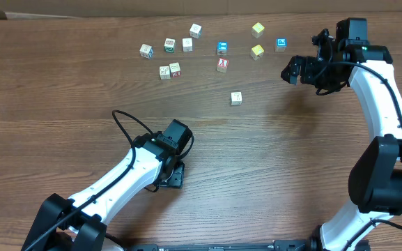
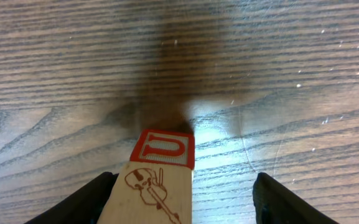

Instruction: Form a tower

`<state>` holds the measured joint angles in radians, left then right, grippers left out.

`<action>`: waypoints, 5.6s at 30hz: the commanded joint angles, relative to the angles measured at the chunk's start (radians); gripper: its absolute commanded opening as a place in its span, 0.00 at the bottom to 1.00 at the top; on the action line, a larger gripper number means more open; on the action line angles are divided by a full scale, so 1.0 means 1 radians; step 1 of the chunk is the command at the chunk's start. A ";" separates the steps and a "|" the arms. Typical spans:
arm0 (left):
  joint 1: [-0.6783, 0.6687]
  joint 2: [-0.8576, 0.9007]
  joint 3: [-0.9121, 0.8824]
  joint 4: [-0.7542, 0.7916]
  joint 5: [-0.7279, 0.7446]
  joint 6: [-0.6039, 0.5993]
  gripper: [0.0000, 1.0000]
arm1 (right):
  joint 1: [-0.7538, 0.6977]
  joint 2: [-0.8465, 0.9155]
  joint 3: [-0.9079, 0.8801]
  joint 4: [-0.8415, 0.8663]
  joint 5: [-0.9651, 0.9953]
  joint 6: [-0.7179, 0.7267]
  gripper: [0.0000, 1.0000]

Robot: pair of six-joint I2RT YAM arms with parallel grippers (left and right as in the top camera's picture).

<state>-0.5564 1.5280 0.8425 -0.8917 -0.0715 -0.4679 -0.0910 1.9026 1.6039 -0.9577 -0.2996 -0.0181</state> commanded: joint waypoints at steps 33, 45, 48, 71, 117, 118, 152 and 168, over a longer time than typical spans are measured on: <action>0.035 -0.019 -0.073 0.067 -0.039 0.013 0.31 | 0.000 -0.027 0.021 0.005 -0.001 0.004 1.00; 0.034 -0.019 -0.073 0.075 -0.003 -0.027 0.28 | 0.000 -0.027 0.021 0.005 -0.001 0.004 1.00; 0.034 -0.019 -0.073 0.072 0.002 -0.026 0.33 | 0.000 -0.027 0.021 0.005 -0.001 0.004 1.00; 0.032 -0.019 -0.042 0.050 0.002 -0.025 0.67 | 0.000 -0.027 0.021 0.005 -0.001 0.004 1.00; 0.055 -0.234 0.208 -0.325 -0.124 -0.152 0.05 | 0.000 -0.027 0.021 0.005 -0.001 0.004 1.00; 0.063 -0.234 0.208 -0.341 -0.127 -0.156 0.04 | 0.000 -0.027 0.021 0.005 -0.001 0.004 1.00; 0.151 -0.232 0.039 -0.200 -0.035 -0.138 0.04 | 0.000 -0.027 0.021 0.005 -0.001 0.004 1.00; 0.151 -0.232 -0.004 -0.148 -0.031 -0.115 0.04 | 0.000 -0.027 0.021 0.005 -0.001 0.004 1.00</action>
<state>-0.4114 1.3071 0.8455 -1.0451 -0.1085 -0.5995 -0.0910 1.9026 1.6039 -0.9581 -0.2993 -0.0185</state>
